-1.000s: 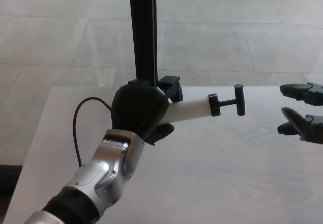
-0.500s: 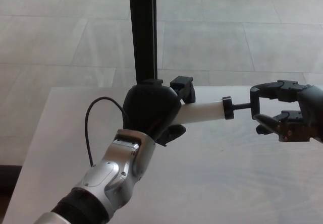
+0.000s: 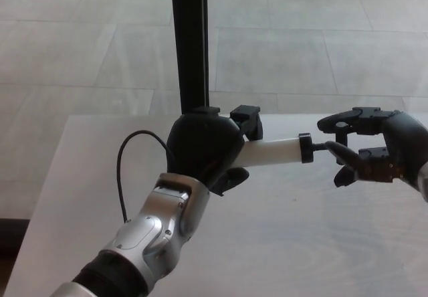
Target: The robot uses its left hand to lift the air pump kept on the middle of the desk and use the right hand to pull out the handle
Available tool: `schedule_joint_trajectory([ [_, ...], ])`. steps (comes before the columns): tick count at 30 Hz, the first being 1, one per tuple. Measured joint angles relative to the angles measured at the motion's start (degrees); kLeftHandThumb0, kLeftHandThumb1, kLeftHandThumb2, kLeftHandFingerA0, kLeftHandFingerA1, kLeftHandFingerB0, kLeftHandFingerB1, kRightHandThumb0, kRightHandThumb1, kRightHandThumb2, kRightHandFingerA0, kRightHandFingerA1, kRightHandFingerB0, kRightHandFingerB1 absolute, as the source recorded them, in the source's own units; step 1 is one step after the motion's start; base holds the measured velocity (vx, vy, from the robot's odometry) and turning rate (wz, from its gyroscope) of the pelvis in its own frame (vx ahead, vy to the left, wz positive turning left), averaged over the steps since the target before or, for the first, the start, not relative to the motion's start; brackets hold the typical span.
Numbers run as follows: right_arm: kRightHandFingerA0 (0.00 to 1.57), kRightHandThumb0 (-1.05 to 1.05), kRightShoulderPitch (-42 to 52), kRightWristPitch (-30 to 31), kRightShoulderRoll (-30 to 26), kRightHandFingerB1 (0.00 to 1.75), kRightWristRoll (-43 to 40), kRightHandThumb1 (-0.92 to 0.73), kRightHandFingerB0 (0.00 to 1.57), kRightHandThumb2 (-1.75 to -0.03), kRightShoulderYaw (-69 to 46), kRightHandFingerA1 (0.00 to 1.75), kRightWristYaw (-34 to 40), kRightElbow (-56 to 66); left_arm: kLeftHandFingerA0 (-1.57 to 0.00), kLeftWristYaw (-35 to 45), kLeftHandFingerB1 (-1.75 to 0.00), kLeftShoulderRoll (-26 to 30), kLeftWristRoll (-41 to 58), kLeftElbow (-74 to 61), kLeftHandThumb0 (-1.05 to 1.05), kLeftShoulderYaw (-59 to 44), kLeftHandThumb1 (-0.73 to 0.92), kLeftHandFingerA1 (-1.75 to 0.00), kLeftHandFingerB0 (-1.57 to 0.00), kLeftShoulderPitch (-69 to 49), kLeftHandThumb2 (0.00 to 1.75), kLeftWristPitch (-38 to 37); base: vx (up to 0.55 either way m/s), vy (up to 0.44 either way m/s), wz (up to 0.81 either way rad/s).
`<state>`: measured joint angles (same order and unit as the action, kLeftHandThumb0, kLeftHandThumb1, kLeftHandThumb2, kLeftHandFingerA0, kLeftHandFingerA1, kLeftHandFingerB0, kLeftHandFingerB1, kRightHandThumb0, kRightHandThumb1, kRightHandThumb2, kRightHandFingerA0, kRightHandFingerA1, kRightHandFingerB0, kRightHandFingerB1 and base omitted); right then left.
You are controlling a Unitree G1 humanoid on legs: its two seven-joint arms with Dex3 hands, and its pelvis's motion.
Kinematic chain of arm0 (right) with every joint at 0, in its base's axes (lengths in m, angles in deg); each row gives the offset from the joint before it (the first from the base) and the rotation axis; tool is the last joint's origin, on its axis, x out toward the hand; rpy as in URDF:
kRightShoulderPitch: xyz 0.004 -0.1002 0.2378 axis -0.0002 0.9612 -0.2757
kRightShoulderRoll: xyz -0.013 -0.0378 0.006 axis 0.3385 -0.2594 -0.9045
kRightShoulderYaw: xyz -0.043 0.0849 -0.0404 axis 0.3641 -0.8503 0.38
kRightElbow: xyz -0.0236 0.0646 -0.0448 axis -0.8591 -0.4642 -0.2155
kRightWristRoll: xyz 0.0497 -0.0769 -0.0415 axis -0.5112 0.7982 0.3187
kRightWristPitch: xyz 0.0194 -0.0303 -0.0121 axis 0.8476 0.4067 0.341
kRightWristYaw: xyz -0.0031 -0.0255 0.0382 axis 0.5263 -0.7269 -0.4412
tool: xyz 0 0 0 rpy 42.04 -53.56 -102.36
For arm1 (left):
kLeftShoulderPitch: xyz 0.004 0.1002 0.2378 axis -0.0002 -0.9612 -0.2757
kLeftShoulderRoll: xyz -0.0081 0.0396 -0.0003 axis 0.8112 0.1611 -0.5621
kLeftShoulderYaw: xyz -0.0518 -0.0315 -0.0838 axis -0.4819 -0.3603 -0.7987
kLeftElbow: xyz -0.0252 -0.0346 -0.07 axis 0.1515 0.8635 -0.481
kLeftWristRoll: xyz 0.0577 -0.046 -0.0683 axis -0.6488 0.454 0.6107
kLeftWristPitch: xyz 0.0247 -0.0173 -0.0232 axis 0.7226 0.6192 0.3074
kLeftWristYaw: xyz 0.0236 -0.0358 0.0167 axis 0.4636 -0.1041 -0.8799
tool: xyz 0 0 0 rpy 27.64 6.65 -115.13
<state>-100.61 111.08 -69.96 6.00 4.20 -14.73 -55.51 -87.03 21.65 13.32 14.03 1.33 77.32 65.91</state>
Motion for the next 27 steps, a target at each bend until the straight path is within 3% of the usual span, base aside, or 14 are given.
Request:
schedule_joint_trajectory([
  [2, 0.89, -0.18, 0.2, -1.2, 0.7, 0.76, 0.5, -0.7, 0.89, -0.79, -0.4, 1.54, 0.9, -0.6, -0.9, 0.0, -0.84, -0.3, -0.1, 0.0, -0.23, 0.0, 0.57, -1.33, -0.87, 0.0, 0.91, 0.0, 0.0, 0.0, 0.0],
  [4, 0.86, -0.16, 0.3, -2.3, 1.1, 0.84, 1.1, -0.67, 0.89, -0.8, -0.7, 1.56, 1.7, -1.2, -0.92, 0.1, -0.9, -0.6, -0.2, 0.0, -0.22, 0.0, 0.54, -1.31, -0.88, 0.0, 0.93, 0.1, 0.0, 0.0, 0.0],
  [5, 0.84, -0.14, 0.4, -2.6, 1.2, 0.91, 1.4, -0.68, 0.88, -0.81, -0.9, 1.58, 2.1, -1.2, -0.89, 0.1, -0.99, -0.6, -0.2, 0.0, -0.23, 0.0, 0.55, -1.4, -0.85, 0.0, 0.94, 0.1, 0.0, 0.0, 0.0],
  [9, 0.84, -0.14, 0.4, -4.2, 1.7, 0.94, 2.3, -0.66, 0.88, -0.83, -1.4, 1.56, 3.0, -1.9, -0.89, 0.1, -0.98, -0.8, -0.3, 0.0, -0.21, -0.2, 0.53, -1.41, -0.87, 0.0, 0.98, 0.1, 0.0, 0.0, 0.0],
  [11, 0.82, -0.14, 0.4, -5.0, 1.7, 0.93, 2.8, -0.68, 0.86, -0.79, -1.5, 1.54, 3.3, -2.3, -0.87, 0.1, -1.06, -0.9, -0.3, 0.0, -0.2, -0.2, 0.5, -1.47, -0.86, 0.1, 1.0, 0.1, 0.0, 0.0, 0.0],
  [13, 0.83, -0.15, 0.4, -5.6, 1.8, 0.94, 3.1, -0.68, 0.87, -0.78, -1.7, 1.52, 3.6, -2.7, -0.85, 0.1, -1.0, -1.0, -0.3, 0.2, -0.2, -0.3, 0.51, -1.45, -0.87, 0.5, 0.98, 0.1, 0.0, 0.0, 0.0],
  [14, 0.82, -0.15, 0.4, -5.9, 2.0, 0.94, 3.4, -0.68, 0.87, -0.77, -1.8, 1.52, 3.8, -2.9, -0.84, 0.1, -1.07, -1.0, -0.3, 0.3, -0.19, -0.5, 0.49, -1.49, -0.86, 0.7, 1.02, 0.1, 0.0, 0.0, 0.0],
  [15, 0.82, -0.16, 0.4, -6.0, 2.1, 0.93, 3.5, -0.68, 0.87, -0.77, -1.9, 1.52, 3.9, -3.1, -0.78, 0.1, -1.36, -1.1, -0.3, 0.3, -0.19, -0.5, 0.52, -1.63, -0.74, 0.8, 0.99, 0.1, 0.0, 0.0, 0.0],
  [16, 0.84, -0.18, 0.4, -6.2, 2.3, 0.9, 3.7, -0.68, 0.87, -0.75, -2.0, 1.48, 4.0, -3.4, -0.79, 0.1, -1.5, -1.3, -0.2, 0.3, -0.15, -0.8, 0.54, -1.75, -0.63, 1.2, 0.96, 0.1, 0.0, 0.0, 0.0],
  [22, 0.83, -0.18, 0.5, -6.8, 2.6, 0.9, 4.8, -0.7, 0.86, -0.71, -2.3, 1.53, 4.9, -3.9, -0.84, 1.2, -1.5, -2.5, 0.1, 0.2, -0.17, -2.2, 0.62, -1.75, -0.63, 3.1, 0.8, 0.3, 0.0, 0.0, 0.0],
  [25, 0.85, -0.17, 0.5, -7.2, 2.7, 0.93, 5.2, -0.69, 0.86, -0.75, -2.6, 1.52, 5.2, -4.7, -0.84, 1.5, -1.49, -3.0, 0.5, 0.3, -0.09, -3.3, 0.59, -1.75, -0.62, 4.7, 0.83, 0.4, 0.0, 0.0, 0.0],
  [26, 0.86, -0.17, 0.6, -7.3, 2.7, 0.92, 5.3, -0.69, 0.87, -0.74, -2.6, 1.51, 5.3, -4.8, -0.72, 1.6, -1.58, -3.2, 0.5, 0.3, -0.15, -3.6, 0.56, -1.75, -0.64, 5.0, 0.87, 0.5, 0.0, 0.0, 0.0],
  [27, 0.88, -0.17, 0.7, -7.4, 2.7, 0.91, 5.6, -0.69, 0.86, -0.75, -2.6, 1.47, 5.4, -5.0, -0.75, 1.7, -1.64, -3.6, 0.7, 0.2, -0.13, -4.2, 0.54, -1.75, -0.6, 5.4, 0.96, 0.7, 0.0, 0.0, 0.0],
])
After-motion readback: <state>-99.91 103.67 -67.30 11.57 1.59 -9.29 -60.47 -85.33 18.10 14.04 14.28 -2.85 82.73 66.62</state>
